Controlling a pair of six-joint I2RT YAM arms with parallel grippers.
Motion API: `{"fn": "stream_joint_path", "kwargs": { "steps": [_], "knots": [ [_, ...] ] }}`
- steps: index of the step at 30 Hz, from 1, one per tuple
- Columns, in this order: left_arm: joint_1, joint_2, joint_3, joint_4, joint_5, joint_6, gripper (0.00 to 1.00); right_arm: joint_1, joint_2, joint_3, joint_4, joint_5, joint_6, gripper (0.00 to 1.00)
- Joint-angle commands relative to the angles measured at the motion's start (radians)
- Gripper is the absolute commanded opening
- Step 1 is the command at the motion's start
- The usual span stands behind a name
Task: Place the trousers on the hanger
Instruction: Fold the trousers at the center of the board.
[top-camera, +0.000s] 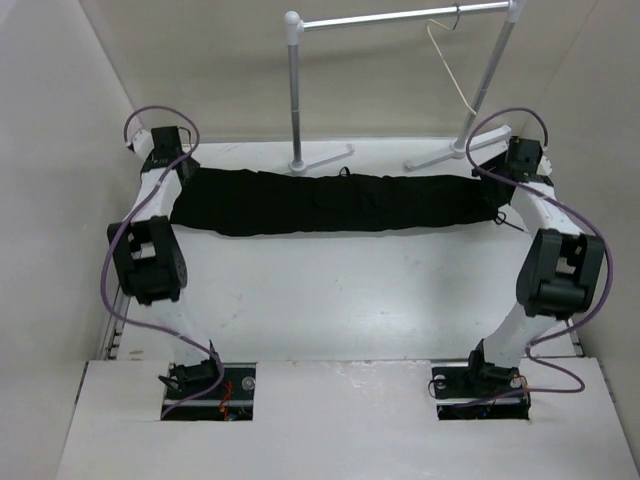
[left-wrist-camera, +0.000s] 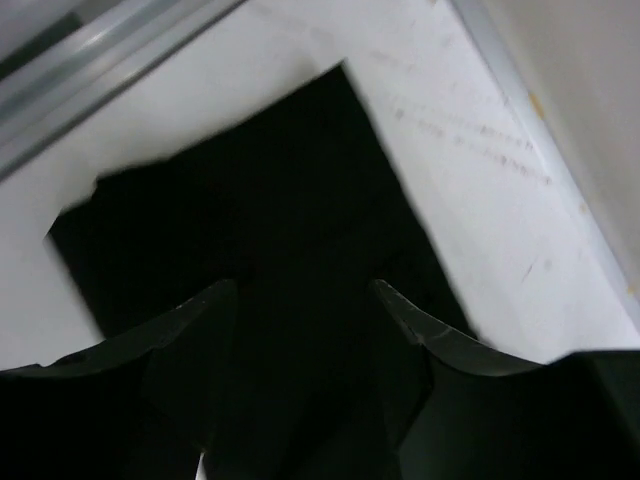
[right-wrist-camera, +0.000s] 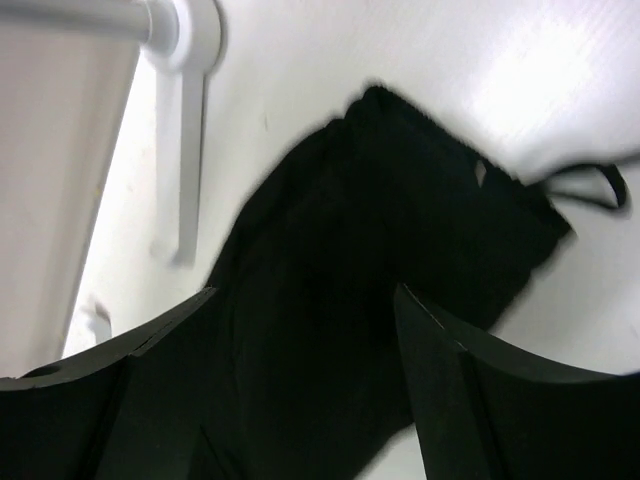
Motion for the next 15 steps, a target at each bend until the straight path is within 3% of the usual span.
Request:
{"fn": "stream_joint_path", "kwargs": {
  "steps": [1, 2, 5, 6, 8, 10, 11, 12, 15],
  "knots": [
    [0.026, -0.277, -0.292, 0.100, 0.019, -0.089, 0.53, 0.030, -0.186, -0.169, 0.113, 0.047, -0.021, 0.71],
    [0.035, -0.322, -0.381, 0.121, 0.033, -0.118, 0.54, 0.035, -0.222, -0.225, 0.126, 0.055, -0.017, 0.64],
    [0.060, -0.385, -0.557, 0.180, 0.109, -0.172, 0.58, 0.028, -0.294, -0.363, 0.153, 0.078, 0.016, 0.25],
    [0.069, -0.385, -0.587, 0.198, 0.131, -0.186, 0.59, 0.015, -0.303, -0.401, 0.155, 0.079, 0.035, 0.21],
    [0.085, -0.370, -0.617, 0.236, 0.174, -0.205, 0.62, -0.043, -0.309, -0.455, 0.161, 0.067, 0.048, 0.24],
    [0.097, -0.341, -0.623, 0.279, 0.203, -0.208, 0.65, -0.069, -0.300, -0.480, 0.173, 0.050, 0.039, 0.40],
    [0.103, -0.321, -0.618, 0.293, 0.214, -0.208, 0.65, -0.084, -0.279, -0.481, 0.190, 0.033, 0.026, 0.55],
    [0.111, -0.298, -0.609, 0.302, 0.228, -0.208, 0.66, -0.098, -0.259, -0.474, 0.199, 0.013, 0.016, 0.62],
    [0.126, -0.232, -0.589, 0.313, 0.249, -0.214, 0.65, -0.126, -0.185, -0.422, 0.221, -0.076, 0.015, 0.70]
  ]
}}
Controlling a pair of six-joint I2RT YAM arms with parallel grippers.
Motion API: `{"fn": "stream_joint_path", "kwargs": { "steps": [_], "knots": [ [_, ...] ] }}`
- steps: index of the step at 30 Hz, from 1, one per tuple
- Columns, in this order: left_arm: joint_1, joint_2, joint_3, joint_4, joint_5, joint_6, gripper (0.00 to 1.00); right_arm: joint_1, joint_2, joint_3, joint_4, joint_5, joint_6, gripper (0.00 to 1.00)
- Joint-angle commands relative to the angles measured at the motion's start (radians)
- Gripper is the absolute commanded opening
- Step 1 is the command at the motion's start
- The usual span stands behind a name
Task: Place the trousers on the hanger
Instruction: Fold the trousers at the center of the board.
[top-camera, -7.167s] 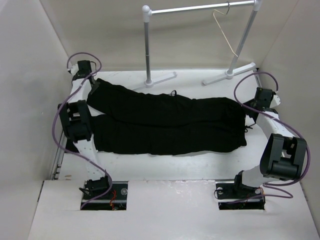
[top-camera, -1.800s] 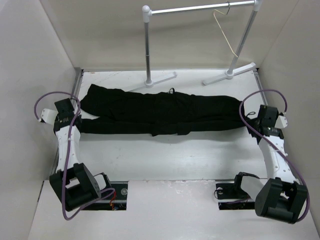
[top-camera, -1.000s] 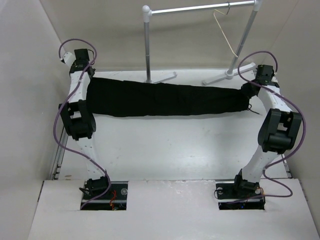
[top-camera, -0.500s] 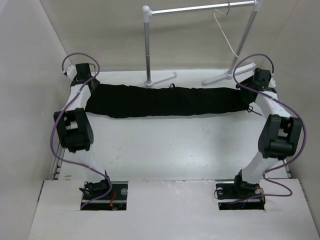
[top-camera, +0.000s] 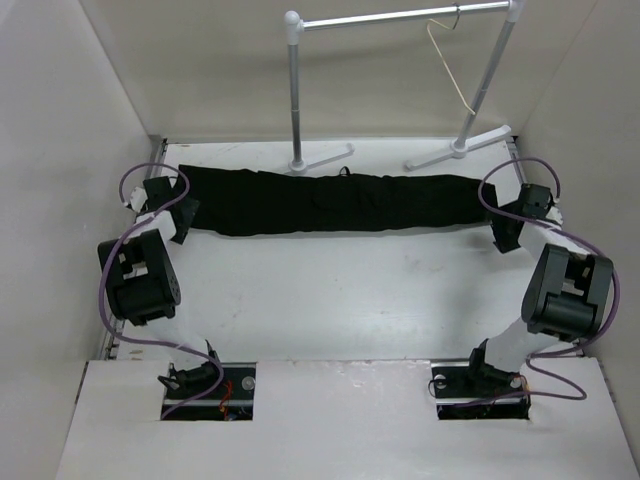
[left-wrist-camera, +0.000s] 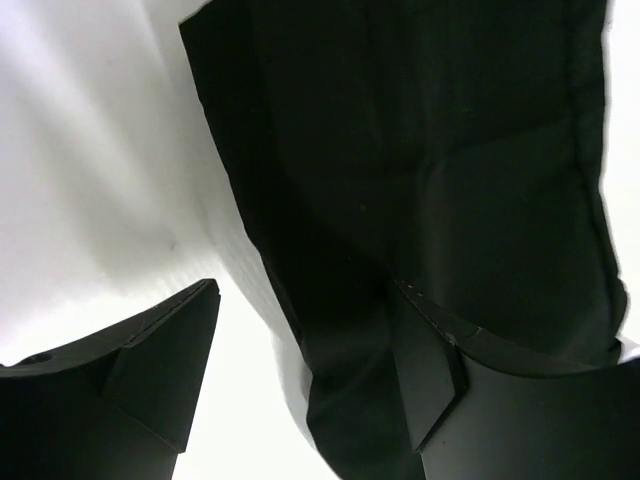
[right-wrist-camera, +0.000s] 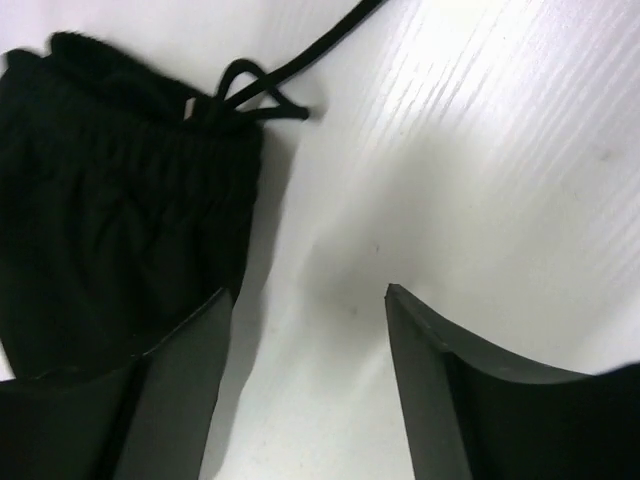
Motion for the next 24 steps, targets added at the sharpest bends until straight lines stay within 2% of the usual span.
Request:
{"fn": "stream_joint_path", "kwargs": {
  "steps": [1, 5, 9, 11, 14, 15, 17, 20, 24],
  "knots": [
    [0.020, 0.051, 0.031, 0.080, 0.059, -0.027, 0.65, -0.016, 0.058, 0.073, 0.105, -0.100, -0.007, 0.71],
    [0.027, 0.117, 0.036, 0.090, 0.064, -0.052, 0.64, -0.010, 0.100, 0.119, 0.155, -0.133, -0.007, 0.75],
    [0.027, 0.164, 0.063, 0.103, 0.058, -0.056, 0.58, 0.010, 0.164, 0.164, 0.150, -0.141, 0.008, 0.73],
    [0.027, 0.191, 0.096, 0.103, 0.055, -0.056, 0.50, 0.010, 0.212, 0.187, 0.136, -0.148, 0.043, 0.62],
    [0.032, 0.220, 0.137, 0.092, 0.047, -0.052, 0.28, 0.010, 0.261, 0.210, 0.116, -0.153, 0.080, 0.34],
    [0.037, 0.221, 0.149, 0.084, 0.047, -0.047, 0.19, 0.011, 0.264, 0.211, 0.107, -0.147, 0.086, 0.26],
    [0.050, 0.220, 0.166, 0.065, 0.036, -0.038, 0.10, 0.011, 0.249, 0.202, 0.087, -0.115, 0.083, 0.15],
    [0.081, 0.177, 0.160, 0.019, -0.005, -0.015, 0.02, 0.007, 0.186, 0.159, 0.066, -0.056, 0.069, 0.09],
    [0.119, 0.038, 0.061, -0.040, -0.057, -0.036, 0.00, -0.039, 0.039, 0.058, 0.060, 0.010, 0.059, 0.07]
  ]
}}
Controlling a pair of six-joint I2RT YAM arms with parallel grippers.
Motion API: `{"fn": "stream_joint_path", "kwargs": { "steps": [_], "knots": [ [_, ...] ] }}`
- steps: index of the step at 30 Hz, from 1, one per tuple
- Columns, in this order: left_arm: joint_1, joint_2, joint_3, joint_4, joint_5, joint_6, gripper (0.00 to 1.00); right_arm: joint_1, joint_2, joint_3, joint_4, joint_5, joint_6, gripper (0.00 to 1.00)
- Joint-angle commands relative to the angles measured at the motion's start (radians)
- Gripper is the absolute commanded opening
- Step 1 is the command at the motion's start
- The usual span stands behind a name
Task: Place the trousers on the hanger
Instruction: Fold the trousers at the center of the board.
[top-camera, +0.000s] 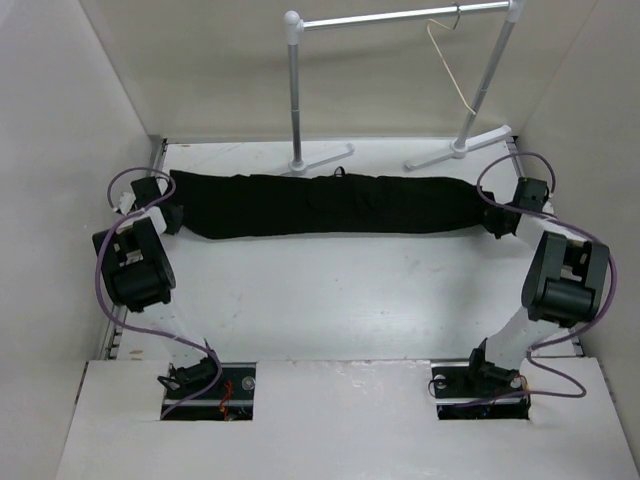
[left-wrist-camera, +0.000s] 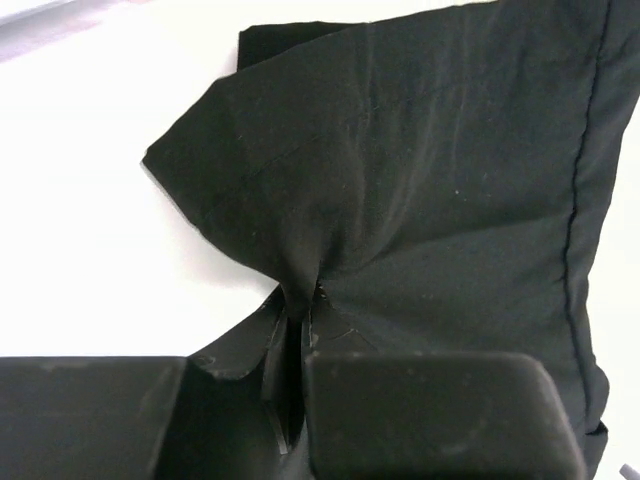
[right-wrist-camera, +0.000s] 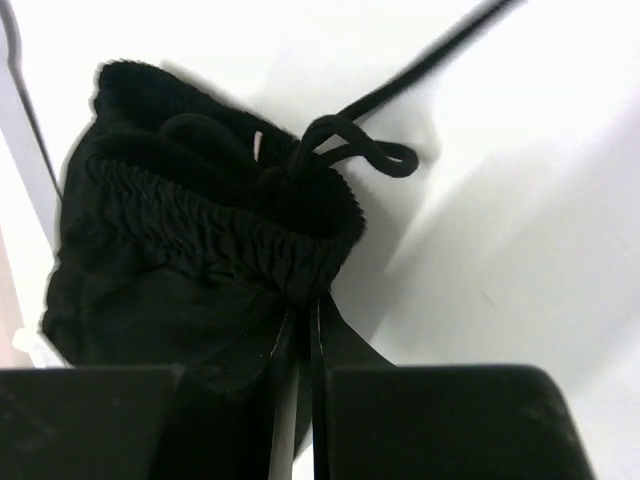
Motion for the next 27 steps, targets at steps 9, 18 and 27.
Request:
{"fn": "stream_joint_path", "kwargs": {
  "steps": [9, 18, 27],
  "knots": [
    [0.051, -0.505, -0.281, -0.245, -0.181, -0.019, 0.00, -0.079, -0.404, -0.301, -0.051, 0.086, 0.017, 0.06],
    [-0.023, -0.633, -0.444, -0.392, -0.351, -0.012, 0.27, -0.113, -0.575, -0.461, -0.100, 0.075, 0.016, 0.49],
    [-0.136, -0.820, -0.376, -0.400, -0.360, -0.007, 0.56, -0.116, -0.641, -0.470, -0.097, 0.098, -0.055, 0.90]
  ]
}}
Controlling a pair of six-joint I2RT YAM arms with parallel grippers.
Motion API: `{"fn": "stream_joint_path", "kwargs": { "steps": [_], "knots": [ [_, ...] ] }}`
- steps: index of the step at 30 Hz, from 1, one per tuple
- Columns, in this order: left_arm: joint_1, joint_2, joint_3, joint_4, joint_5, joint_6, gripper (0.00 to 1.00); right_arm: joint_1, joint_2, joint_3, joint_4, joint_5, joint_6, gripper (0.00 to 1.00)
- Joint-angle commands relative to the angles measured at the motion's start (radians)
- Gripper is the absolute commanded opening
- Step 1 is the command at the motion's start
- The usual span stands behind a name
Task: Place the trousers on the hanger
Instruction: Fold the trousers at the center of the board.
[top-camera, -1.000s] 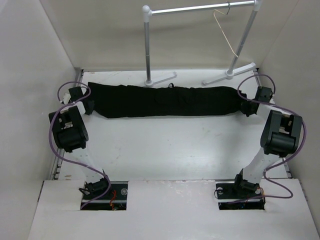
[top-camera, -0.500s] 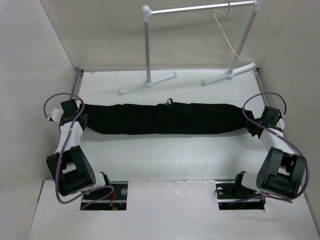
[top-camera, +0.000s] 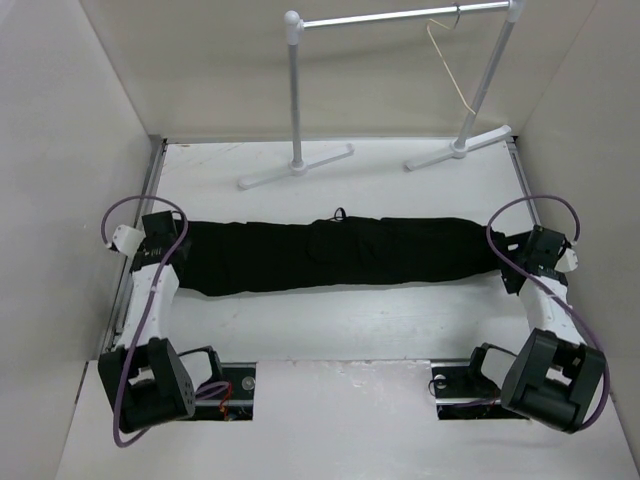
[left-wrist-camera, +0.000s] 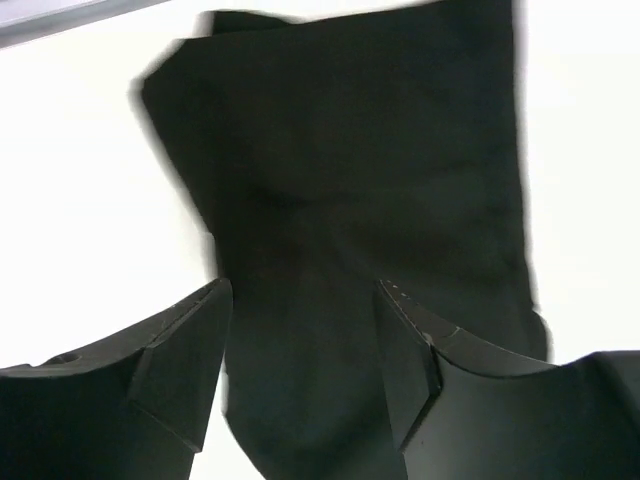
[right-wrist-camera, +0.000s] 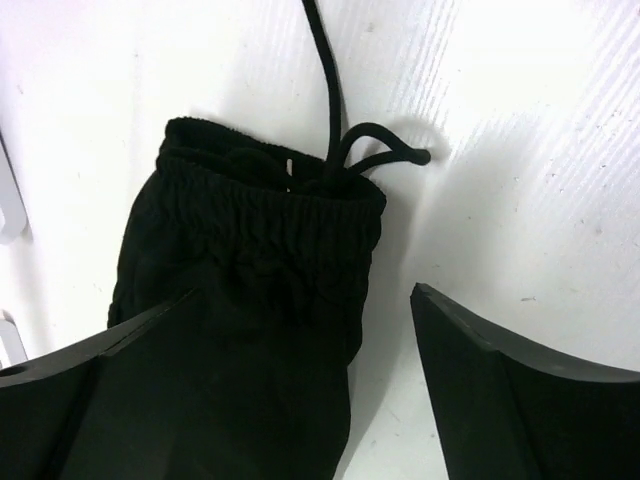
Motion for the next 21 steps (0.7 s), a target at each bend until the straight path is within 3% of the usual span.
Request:
{"fn": "stream_joint_path", "kwargs": {
  "steps": [1, 6, 11, 14, 16, 17, 21],
  "knots": [
    [-0.069, -0.074, 0.055, -0.005, -0.027, 0.006, 0.57, -0.018, 0.015, -0.013, 0.030, 0.020, -0.019, 0.90],
    [-0.174, -0.077, 0.020, 0.040, -0.007, 0.017, 0.58, -0.031, 0.158, 0.022, 0.101, -0.052, -0.024, 0.90],
    [-0.163, 0.025, 0.001, 0.146, 0.073, 0.031, 0.58, -0.026, 0.268, 0.085, 0.133, -0.089, -0.002, 0.80],
    [-0.110, 0.114, 0.004, 0.215, 0.088, 0.026, 0.58, -0.017, 0.317, 0.114, 0.139, -0.092, 0.008, 0.60],
    [-0.081, 0.166, 0.015, 0.230, 0.107, 0.014, 0.57, -0.019, 0.327, 0.119, 0.142, -0.087, 0.036, 0.31],
    [-0.077, 0.173, 0.017, 0.230, 0.114, 0.008, 0.57, -0.017, 0.313, 0.118, 0.144, -0.086, 0.042, 0.24],
    [-0.106, 0.137, -0.005, 0.227, 0.116, 0.015, 0.57, -0.046, 0.167, 0.137, 0.081, -0.014, 0.033, 0.16]
  ]
}}
